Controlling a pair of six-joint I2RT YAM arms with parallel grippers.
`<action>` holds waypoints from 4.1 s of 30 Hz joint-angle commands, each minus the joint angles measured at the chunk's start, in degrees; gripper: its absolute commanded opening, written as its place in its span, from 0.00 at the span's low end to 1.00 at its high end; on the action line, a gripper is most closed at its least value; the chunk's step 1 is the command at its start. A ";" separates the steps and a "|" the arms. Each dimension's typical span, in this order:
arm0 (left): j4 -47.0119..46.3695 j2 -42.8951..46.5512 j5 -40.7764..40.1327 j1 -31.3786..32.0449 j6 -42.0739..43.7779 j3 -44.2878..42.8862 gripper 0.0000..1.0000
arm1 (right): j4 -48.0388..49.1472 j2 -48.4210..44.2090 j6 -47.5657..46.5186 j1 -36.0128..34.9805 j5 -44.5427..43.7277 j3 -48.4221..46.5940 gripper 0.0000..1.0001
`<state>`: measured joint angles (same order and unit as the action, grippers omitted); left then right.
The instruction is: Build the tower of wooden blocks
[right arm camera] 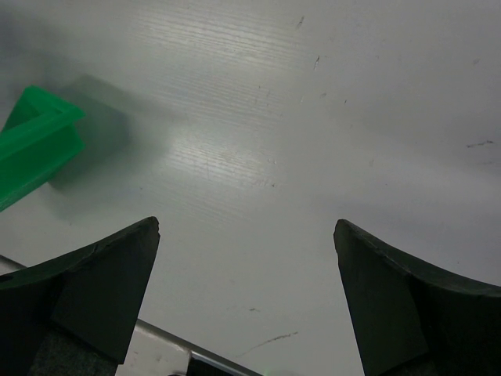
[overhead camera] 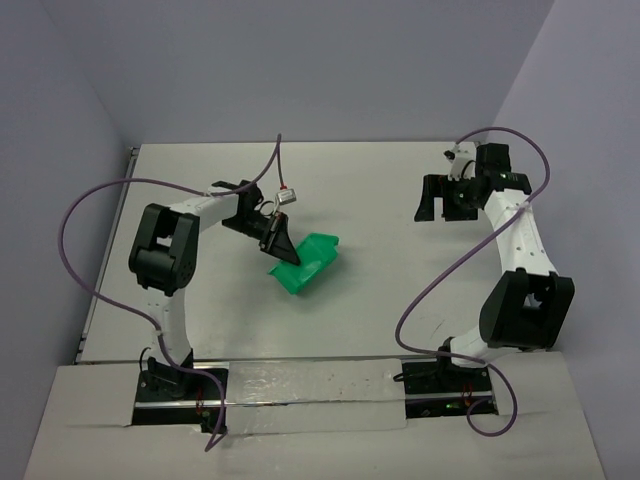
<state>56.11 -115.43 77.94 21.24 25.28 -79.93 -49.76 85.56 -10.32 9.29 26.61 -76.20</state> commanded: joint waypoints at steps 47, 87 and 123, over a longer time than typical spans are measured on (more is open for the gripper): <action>-5.66 -21.40 19.18 -2.69 -30.21 -3.91 0.00 | -2.89 -8.57 -0.76 3.20 0.46 3.78 1.00; 0.33 2.06 -10.72 8.70 -19.25 -24.25 0.00 | -1.83 -6.71 0.33 3.23 2.13 3.27 1.00; -11.13 -14.30 -95.64 -24.49 -18.40 -45.23 0.00 | 2.33 2.26 0.19 -7.00 -4.68 -5.38 1.00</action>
<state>50.11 -128.70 -19.72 -2.10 3.43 -122.44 -49.16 86.89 -10.11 2.82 23.35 -78.78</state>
